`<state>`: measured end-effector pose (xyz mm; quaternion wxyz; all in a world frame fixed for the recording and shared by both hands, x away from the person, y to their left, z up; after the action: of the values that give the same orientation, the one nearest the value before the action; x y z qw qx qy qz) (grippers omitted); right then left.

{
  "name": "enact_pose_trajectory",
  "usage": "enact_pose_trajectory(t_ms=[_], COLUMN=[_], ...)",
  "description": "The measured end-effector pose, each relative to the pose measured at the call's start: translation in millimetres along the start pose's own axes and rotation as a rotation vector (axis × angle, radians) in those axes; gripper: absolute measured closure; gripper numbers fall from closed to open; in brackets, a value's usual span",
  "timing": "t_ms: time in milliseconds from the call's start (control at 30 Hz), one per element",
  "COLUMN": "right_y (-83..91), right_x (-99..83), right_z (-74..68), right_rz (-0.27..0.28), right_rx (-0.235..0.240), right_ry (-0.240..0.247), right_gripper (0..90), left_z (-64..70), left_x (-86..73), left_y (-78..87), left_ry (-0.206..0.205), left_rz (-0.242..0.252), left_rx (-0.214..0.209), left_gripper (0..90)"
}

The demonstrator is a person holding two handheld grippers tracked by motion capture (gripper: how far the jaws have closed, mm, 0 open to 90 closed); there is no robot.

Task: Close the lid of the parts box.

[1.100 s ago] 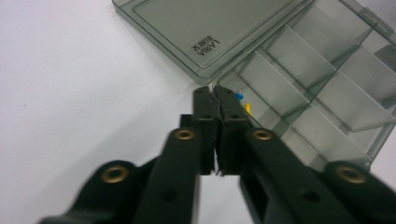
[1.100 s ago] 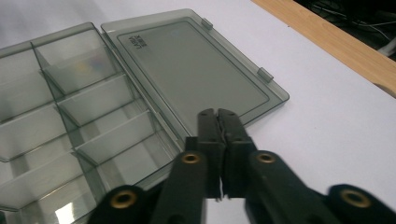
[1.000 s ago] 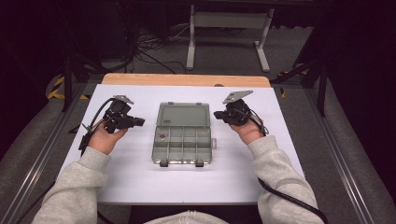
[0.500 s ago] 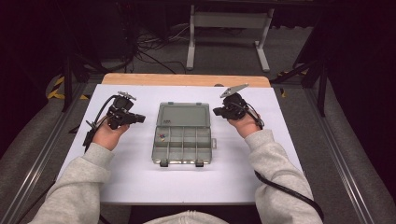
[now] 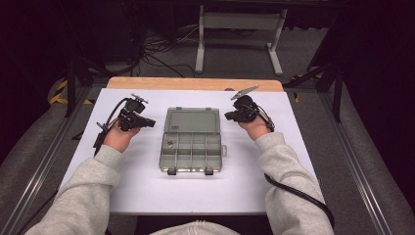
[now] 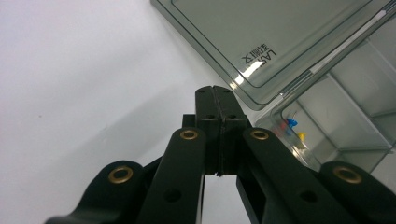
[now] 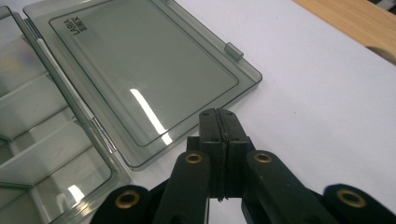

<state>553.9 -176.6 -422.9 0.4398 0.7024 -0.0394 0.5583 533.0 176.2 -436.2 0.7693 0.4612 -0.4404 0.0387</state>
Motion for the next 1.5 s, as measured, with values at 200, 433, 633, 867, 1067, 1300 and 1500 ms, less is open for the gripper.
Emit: enact_pose_trajectory(t_ms=[200,433,633,867,1067,1300,1500], right_y=[-7.0,-13.9,-18.2,-24.9,-27.8,-30.2,-33.2], right_x=[-7.4,-14.4,-19.7,-27.0,-31.0,-33.4,-32.7], right_z=[2.5,5.0,6.4,6.5,6.9,7.1,4.5], right_rz=[-0.022,-0.041,-0.058,-0.085,-0.095,-0.099,-0.101], right_rx=[0.005,0.010,0.013,0.021,0.027,0.035,0.048], right_ry=[-0.010,-0.018,-0.028,-0.033,-0.036,-0.035,-0.029], right_gripper=[90.0,90.0,90.0,90.0,89.9,89.9,89.8], left_z=[-4.4,-5.3,-6.2,-6.0,-8.0,-6.5,-4.3], left_x=[-2.0,-4.0,-6.8,-9.2,-10.8,-12.2,-12.3], left_y=[-6.5,-14.6,-21.1,-26.4,-28.4,-32.5,-36.4], left_ry=[0.040,0.028,0.034,0.045,0.046,0.043,0.044], left_rz=[-0.009,-0.029,-0.052,-0.064,-0.072,-0.085,-0.090], left_rx=[-0.019,-0.014,-0.013,-0.014,-0.018,-0.023,-0.028], left_gripper=[89.8,89.8,89.7,89.7,89.7,89.7,89.6])
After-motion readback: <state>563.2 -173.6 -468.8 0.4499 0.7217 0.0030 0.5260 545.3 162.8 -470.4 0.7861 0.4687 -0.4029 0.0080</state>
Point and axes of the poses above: each handheld gripper's, and its own axes: y roughly backward along the jaws, x roughly out of its top, z roughly to its right, the point moved 4 cm from there along -y, roughly forward along the jaws, and after that the axes turned 13 degrees about z, right-handed, at the moved point
